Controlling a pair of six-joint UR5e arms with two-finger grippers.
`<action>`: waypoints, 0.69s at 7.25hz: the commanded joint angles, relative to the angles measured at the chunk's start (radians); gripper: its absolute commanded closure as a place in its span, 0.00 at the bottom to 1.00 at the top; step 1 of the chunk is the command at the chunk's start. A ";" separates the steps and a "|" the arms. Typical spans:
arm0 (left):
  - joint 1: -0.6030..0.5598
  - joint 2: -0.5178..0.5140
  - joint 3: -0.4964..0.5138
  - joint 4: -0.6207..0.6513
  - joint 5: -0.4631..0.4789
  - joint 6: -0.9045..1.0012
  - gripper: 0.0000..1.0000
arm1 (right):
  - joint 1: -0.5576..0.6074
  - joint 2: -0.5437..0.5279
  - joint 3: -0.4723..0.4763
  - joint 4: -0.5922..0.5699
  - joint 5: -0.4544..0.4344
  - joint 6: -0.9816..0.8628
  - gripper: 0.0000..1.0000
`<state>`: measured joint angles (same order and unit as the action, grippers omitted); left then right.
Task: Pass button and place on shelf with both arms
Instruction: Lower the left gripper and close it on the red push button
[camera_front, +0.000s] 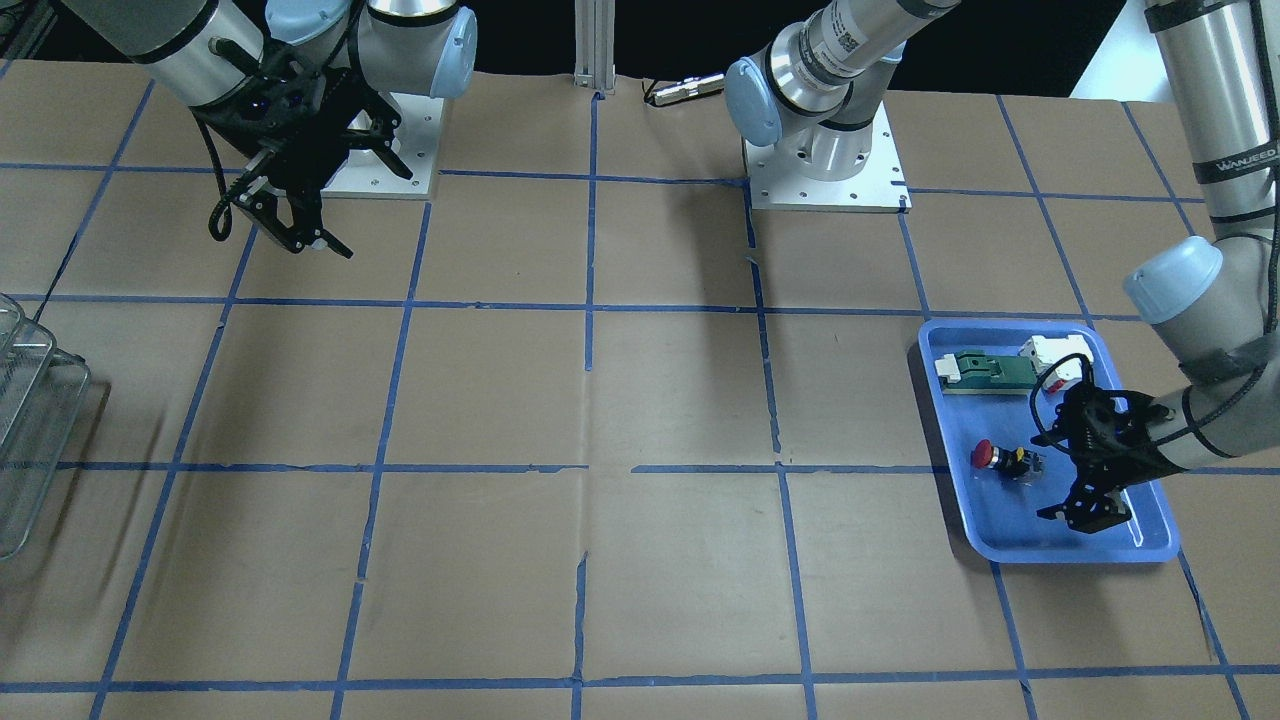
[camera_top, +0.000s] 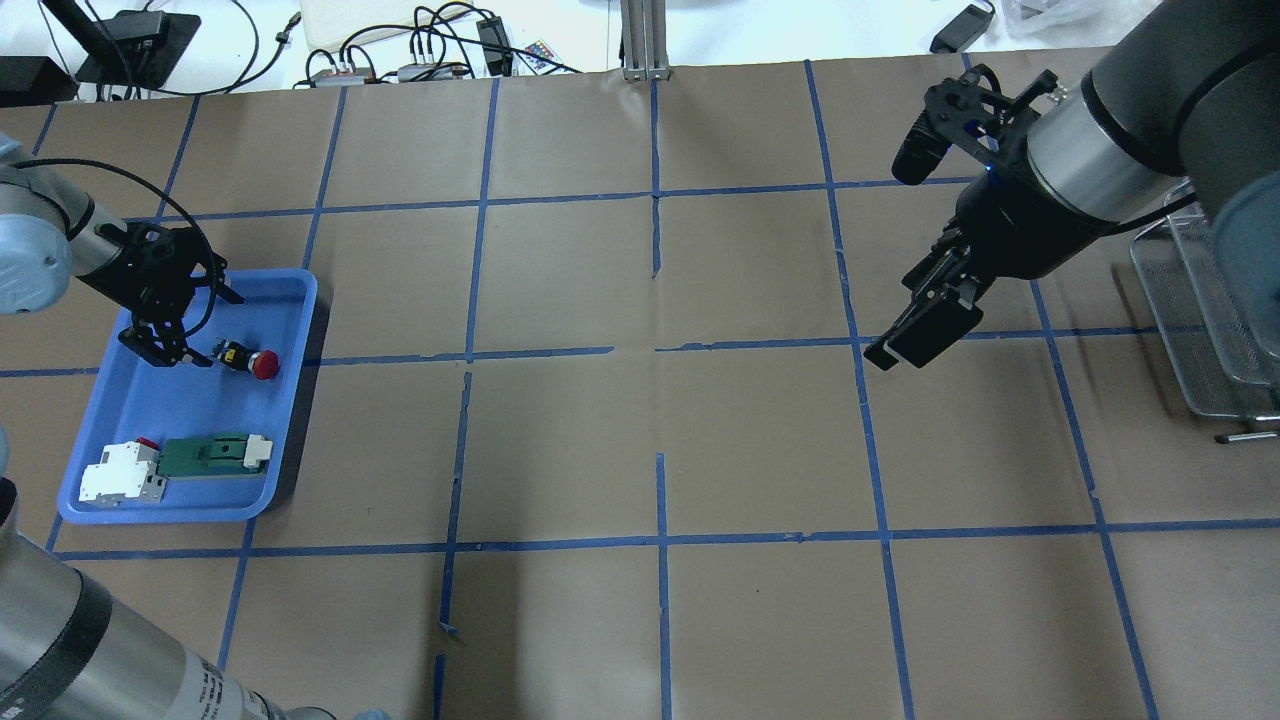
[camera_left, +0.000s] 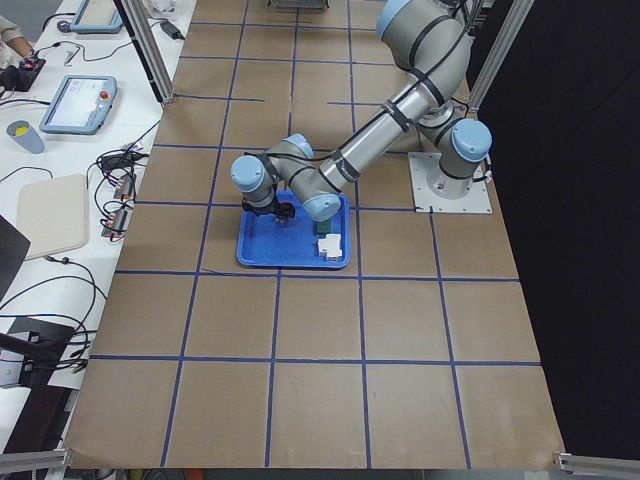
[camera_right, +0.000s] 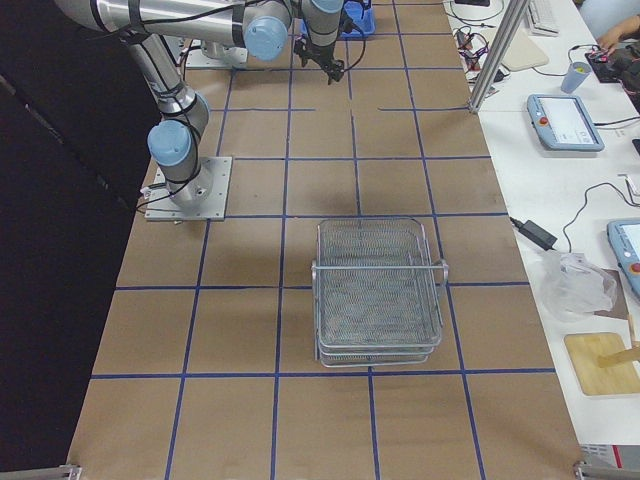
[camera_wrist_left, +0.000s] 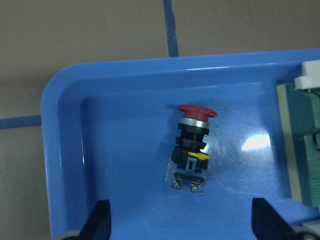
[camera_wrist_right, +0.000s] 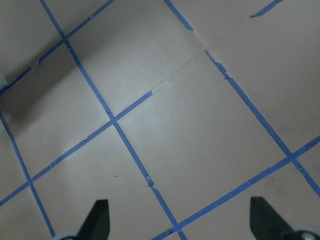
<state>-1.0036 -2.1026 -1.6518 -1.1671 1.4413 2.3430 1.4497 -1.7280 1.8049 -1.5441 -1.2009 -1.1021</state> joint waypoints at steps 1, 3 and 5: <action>0.005 -0.017 -0.003 -0.006 0.004 0.033 0.19 | -0.006 -0.001 0.004 0.001 0.004 -0.004 0.00; 0.003 0.007 -0.003 -0.003 0.010 0.035 0.96 | -0.008 -0.001 0.004 -0.001 0.004 -0.002 0.00; 0.003 0.015 0.000 -0.009 0.008 0.026 1.00 | -0.008 -0.001 0.004 -0.001 0.004 -0.004 0.00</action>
<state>-0.9994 -2.0938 -1.6535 -1.1722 1.4506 2.3754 1.4422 -1.7288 1.8085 -1.5445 -1.1972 -1.1056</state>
